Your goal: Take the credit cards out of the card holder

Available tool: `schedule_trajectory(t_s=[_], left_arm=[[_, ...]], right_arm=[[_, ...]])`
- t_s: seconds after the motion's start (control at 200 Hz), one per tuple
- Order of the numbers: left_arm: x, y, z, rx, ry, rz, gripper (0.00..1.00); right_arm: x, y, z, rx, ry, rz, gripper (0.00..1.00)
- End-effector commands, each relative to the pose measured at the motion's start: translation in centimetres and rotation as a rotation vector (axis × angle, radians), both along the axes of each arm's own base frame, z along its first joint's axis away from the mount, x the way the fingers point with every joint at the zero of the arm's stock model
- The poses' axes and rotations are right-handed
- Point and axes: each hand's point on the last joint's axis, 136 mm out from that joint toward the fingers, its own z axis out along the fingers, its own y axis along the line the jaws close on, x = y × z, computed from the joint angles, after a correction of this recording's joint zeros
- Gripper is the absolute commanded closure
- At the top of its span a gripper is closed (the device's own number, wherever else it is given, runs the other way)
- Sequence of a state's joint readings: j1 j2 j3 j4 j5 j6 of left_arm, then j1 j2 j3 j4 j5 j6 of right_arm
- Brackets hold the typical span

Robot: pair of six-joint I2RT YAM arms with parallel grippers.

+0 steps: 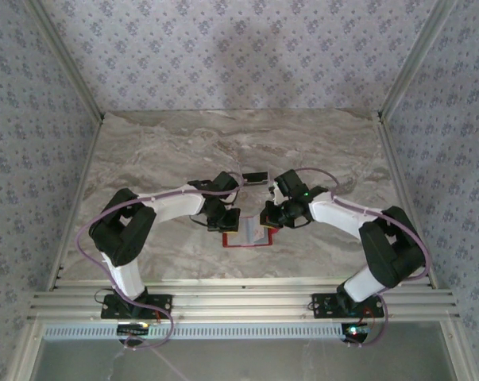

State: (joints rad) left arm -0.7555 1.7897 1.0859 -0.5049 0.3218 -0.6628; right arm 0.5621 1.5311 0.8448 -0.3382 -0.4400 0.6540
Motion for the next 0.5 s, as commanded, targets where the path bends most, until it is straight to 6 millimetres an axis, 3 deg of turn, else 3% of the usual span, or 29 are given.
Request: schedule_trajectory(t_s=[0.0,0.24,0.495], left_arm=[[0.1,0.0,0.9,0.012,-0.012,-0.015,0.96],[0.2,0.2,2.2,0.004,-0.044,-0.007,0.94],[0.5,1.4,3.5,0.004,-0.106,0.026,0.93]], right_arm=[[0.0,-0.7,0.5,-0.019,-0.013,-0.004,0.96],[0.4,-1.1,1.4,-0.045,-0.063,0.039,1.0],[2.2,-1.1,3.9,-0.061,-0.204,0.147,1.0]])
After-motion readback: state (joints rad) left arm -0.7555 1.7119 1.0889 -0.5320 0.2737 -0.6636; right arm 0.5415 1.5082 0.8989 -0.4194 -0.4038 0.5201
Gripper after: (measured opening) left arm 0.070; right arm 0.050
